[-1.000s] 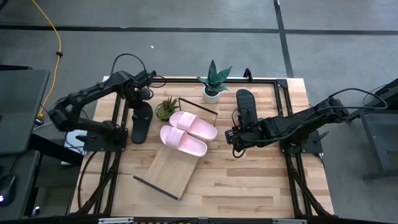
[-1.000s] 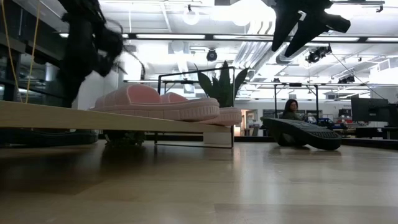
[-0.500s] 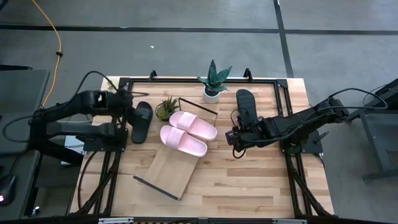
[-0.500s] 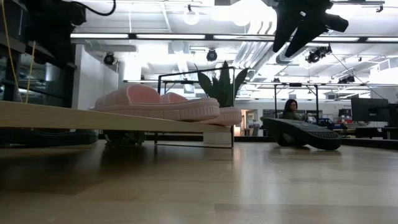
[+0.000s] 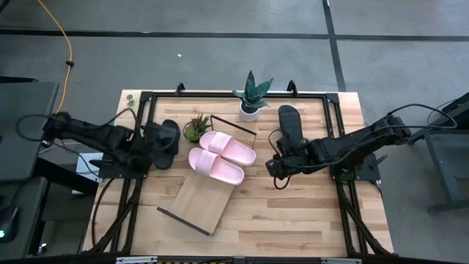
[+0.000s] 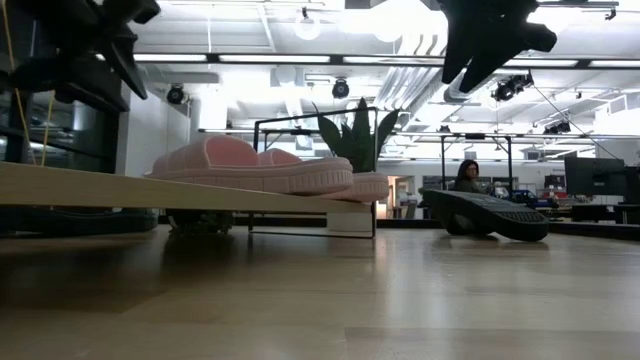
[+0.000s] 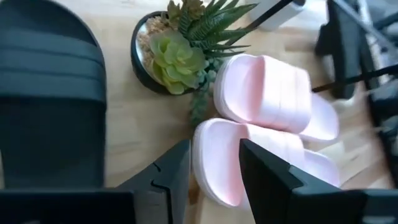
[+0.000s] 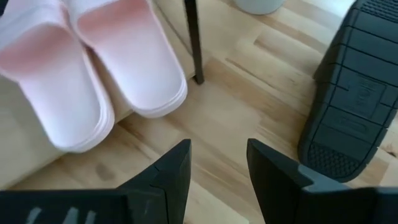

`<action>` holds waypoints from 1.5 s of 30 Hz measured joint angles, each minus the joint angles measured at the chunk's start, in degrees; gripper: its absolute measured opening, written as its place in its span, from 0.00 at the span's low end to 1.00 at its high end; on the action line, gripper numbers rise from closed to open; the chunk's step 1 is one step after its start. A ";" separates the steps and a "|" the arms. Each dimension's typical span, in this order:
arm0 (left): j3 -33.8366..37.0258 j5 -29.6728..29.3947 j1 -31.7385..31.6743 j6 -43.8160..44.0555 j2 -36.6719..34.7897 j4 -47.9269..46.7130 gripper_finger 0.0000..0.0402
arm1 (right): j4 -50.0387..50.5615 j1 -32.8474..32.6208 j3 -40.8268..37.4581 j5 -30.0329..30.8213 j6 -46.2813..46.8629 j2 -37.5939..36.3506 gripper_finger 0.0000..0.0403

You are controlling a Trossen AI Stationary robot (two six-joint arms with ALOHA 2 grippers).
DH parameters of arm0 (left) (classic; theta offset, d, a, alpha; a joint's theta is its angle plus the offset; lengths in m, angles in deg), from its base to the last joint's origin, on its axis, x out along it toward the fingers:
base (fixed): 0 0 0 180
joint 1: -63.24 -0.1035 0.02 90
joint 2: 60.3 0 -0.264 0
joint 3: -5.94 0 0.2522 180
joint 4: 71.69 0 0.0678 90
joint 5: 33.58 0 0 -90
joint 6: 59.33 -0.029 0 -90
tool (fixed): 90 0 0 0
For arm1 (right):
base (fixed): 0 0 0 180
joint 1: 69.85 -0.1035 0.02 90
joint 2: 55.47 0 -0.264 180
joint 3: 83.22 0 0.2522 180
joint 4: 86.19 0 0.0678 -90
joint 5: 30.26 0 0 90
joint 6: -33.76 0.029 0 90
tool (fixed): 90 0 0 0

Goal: Pick and place slides into the shelf
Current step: Put the left black slide on the shelf

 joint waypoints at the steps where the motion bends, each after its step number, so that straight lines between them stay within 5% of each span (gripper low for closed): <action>1: 0.48 -1.93 2.33 3.30 -0.03 -0.04 0.31 | -0.06 -0.24 0.00 -0.17 -0.57 0.00 0.36; 10: 4.96 -22.28 18.08 27.42 1.58 -0.16 0.31 | -0.17 -1.73 0.00 -1.87 -1.95 0.00 0.36; 24: 5.30 -34.20 22.02 43.35 11.42 0.72 0.31 | -0.38 -1.79 0.00 -4.66 -1.80 0.00 0.36; 38: 5.30 -42.40 21.87 46.33 17.55 1.66 0.31 | -4.16 -1.78 -0.02 -11.21 -9.85 0.00 0.36; 45: 5.30 -36.29 21.89 50.62 22.87 1.92 0.31 | -4.81 -1.64 -0.02 -15.80 -20.40 0.00 0.36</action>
